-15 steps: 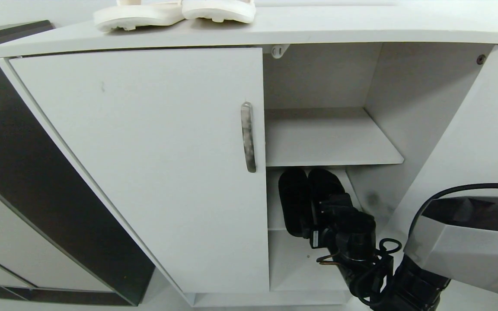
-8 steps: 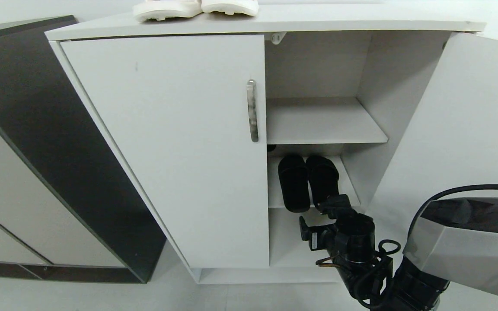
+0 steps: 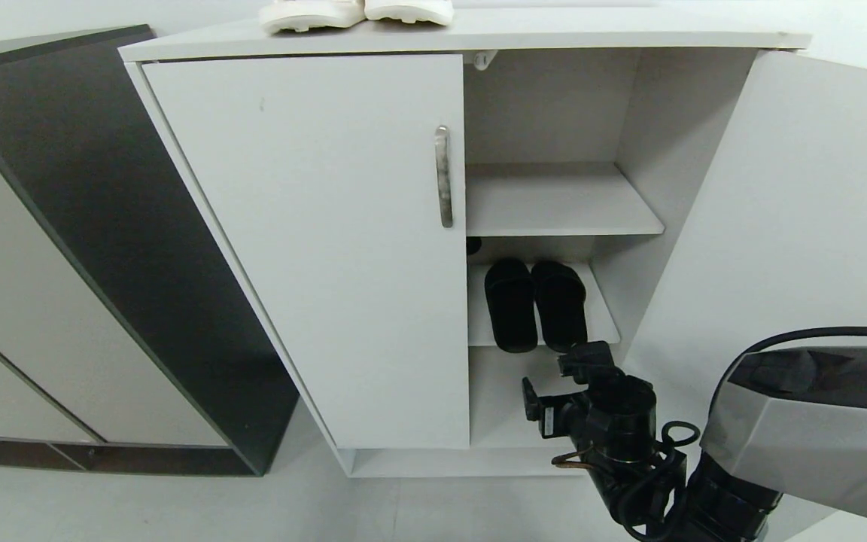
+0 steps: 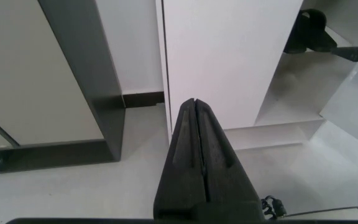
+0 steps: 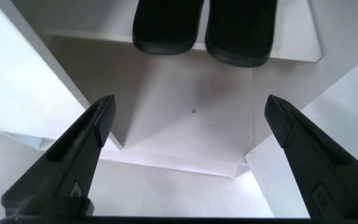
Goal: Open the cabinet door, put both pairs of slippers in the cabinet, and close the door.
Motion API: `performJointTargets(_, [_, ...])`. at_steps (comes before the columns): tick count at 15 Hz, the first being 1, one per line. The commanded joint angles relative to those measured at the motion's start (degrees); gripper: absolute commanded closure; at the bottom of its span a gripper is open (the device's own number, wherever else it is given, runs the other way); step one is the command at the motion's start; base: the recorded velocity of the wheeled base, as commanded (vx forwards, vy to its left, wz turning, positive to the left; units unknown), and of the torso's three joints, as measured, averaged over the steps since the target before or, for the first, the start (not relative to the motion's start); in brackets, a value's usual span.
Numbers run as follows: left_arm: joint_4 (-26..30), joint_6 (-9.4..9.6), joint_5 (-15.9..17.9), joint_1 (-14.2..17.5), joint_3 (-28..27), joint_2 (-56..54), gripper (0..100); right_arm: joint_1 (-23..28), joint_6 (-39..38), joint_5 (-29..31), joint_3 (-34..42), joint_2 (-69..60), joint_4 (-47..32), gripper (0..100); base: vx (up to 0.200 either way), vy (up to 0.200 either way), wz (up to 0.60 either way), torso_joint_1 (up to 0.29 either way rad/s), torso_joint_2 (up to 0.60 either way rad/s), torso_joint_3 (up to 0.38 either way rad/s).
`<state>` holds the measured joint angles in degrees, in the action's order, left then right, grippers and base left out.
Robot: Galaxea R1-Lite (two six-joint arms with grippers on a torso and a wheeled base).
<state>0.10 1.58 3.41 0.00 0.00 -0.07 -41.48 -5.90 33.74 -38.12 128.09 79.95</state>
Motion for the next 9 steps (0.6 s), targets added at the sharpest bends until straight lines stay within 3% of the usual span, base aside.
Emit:
performJointTargets(1, [0.0,0.09,0.0,0.0,0.0,0.1,100,0.1,0.0,0.0,-0.1,0.2,0.0,0,0.000,0.000,0.00,0.000,0.00,0.000])
performJointTargets(6, [0.0,0.17,0.1,0.0,0.0,0.1,100,0.1,0.0,0.0,0.0,0.3,-0.1,0,0.000,0.000,0.00,0.000,0.00,0.000])
performJointTargets(9, [0.0,0.17,0.1,0.0,0.0,0.1,100,0.1,0.0,0.0,0.2,0.3,0.0,0,0.000,0.000,0.00,0.004,0.00,0.168])
